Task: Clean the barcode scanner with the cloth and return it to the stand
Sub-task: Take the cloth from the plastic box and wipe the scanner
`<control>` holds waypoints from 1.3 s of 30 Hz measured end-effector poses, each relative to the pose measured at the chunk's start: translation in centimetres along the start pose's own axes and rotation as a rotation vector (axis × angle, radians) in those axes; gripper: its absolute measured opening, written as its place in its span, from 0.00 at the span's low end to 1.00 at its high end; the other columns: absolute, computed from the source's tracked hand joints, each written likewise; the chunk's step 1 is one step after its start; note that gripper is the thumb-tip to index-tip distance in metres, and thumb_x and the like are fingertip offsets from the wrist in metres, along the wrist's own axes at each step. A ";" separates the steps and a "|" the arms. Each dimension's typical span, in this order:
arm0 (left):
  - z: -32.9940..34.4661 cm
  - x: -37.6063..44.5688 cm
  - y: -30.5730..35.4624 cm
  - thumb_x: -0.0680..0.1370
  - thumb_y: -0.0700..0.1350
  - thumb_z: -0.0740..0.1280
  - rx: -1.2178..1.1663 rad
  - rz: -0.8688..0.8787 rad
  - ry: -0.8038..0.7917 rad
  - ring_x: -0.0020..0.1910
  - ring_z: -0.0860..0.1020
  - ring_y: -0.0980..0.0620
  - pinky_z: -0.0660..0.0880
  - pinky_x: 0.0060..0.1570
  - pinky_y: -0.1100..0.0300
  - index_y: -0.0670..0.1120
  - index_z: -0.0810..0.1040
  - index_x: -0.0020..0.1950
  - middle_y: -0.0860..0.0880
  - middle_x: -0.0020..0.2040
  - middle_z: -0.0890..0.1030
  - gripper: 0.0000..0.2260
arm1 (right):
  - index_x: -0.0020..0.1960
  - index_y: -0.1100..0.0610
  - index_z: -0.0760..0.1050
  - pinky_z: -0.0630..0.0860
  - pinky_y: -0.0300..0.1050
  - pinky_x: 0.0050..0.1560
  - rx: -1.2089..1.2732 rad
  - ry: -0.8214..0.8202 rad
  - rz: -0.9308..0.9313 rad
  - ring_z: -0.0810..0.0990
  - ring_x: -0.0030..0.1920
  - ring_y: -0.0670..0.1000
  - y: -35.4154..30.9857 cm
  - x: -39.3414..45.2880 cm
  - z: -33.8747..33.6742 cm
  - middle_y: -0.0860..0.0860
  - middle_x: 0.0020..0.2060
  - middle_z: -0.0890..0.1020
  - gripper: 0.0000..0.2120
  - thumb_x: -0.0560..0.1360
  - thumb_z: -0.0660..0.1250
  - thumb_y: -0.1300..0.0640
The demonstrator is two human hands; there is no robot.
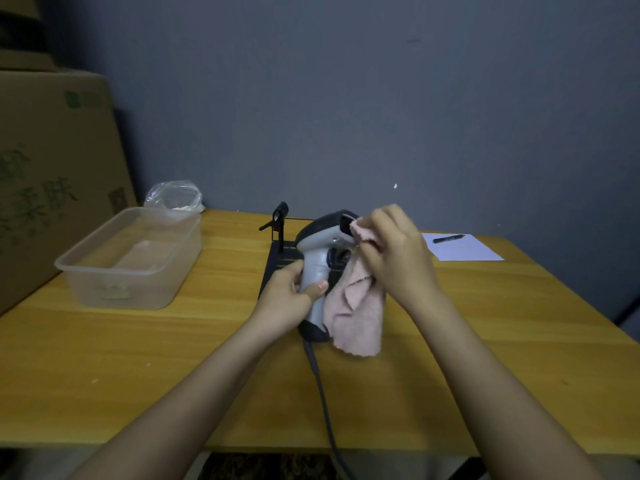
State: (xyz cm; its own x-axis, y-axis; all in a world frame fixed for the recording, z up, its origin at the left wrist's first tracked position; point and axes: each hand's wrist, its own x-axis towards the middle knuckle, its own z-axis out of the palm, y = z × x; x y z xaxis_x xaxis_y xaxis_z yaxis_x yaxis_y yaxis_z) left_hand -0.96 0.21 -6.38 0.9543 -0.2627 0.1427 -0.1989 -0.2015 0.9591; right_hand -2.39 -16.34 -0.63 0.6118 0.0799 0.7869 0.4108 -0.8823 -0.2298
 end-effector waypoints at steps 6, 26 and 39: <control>-0.1 0.0 -0.5 0.75 0.44 0.67 0.033 0.011 -0.008 0.53 0.80 0.50 0.77 0.56 0.46 0.48 0.75 0.61 0.48 0.54 0.82 0.14 | 0.41 0.61 0.77 0.69 0.36 0.39 0.205 0.016 -0.008 0.76 0.42 0.48 -1.0 0.1 -0.4 0.52 0.40 0.80 0.04 0.69 0.66 0.67; 0.5 -0.3 -0.8 0.75 0.39 0.67 -0.210 -0.043 -0.048 0.53 0.81 0.53 0.77 0.47 0.61 0.45 0.76 0.63 0.47 0.55 0.82 0.16 | 0.45 0.60 0.74 0.64 0.39 0.36 0.067 0.047 0.172 0.75 0.42 0.53 0.6 -0.6 0.5 0.55 0.45 0.75 0.06 0.70 0.65 0.67; -0.2 -0.3 -0.5 0.75 0.39 0.67 -0.204 -0.001 -0.026 0.56 0.79 0.52 0.76 0.55 0.58 0.44 0.74 0.65 0.46 0.58 0.81 0.18 | 0.42 0.63 0.75 0.65 0.43 0.30 -0.260 -0.095 -0.025 0.75 0.37 0.59 -0.5 -0.7 -0.1 0.60 0.41 0.76 0.06 0.67 0.68 0.69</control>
State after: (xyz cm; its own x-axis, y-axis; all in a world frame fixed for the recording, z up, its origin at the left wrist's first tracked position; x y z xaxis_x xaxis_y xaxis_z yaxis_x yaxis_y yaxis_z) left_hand -1.08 0.61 -6.87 0.9479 -0.2874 0.1375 -0.1457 -0.0070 0.9893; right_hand -3.07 -16.03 -1.01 0.6694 0.1353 0.7304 0.2470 -0.9679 -0.0471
